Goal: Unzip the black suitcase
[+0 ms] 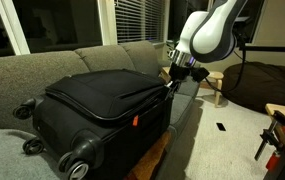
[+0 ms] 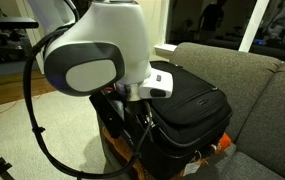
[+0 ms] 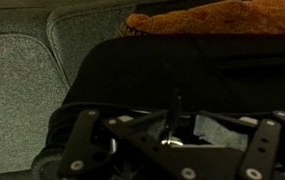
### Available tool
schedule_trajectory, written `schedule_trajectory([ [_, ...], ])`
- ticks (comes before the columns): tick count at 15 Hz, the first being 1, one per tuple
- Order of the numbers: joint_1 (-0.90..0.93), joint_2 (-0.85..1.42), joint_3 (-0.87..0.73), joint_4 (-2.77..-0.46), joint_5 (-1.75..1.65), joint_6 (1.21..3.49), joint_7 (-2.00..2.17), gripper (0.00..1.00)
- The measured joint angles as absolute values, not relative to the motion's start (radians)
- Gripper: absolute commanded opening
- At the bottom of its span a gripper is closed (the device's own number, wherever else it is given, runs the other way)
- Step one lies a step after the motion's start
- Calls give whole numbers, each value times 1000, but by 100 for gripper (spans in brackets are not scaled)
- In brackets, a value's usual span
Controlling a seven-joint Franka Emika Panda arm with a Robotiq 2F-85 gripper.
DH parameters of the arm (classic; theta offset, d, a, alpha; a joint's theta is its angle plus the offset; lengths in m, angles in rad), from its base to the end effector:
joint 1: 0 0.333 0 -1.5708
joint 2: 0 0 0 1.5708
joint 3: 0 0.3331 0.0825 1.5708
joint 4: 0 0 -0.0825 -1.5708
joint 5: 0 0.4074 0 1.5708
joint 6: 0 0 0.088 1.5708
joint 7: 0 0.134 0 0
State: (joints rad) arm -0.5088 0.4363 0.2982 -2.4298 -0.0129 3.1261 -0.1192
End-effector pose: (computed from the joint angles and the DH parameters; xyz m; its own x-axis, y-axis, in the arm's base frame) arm 0.5200 -0.0989 0.1342 0.9496 -0.1297 0.2854 -0.1090 -0.9902 -0.0871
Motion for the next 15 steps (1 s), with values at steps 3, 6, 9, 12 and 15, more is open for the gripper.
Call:
schedule_trajectory([
  [3,-509,436,294,-2430,-12,3124,-119,4],
  [6,-508,434,293,-2430,-11,3120,-119,7],
  [9,-506,434,292,-2430,-11,3118,-119,32],
  [12,-506,434,289,-2430,-10,3113,-119,46],
  [15,-507,435,282,-2430,-8,3110,-120,65],
])
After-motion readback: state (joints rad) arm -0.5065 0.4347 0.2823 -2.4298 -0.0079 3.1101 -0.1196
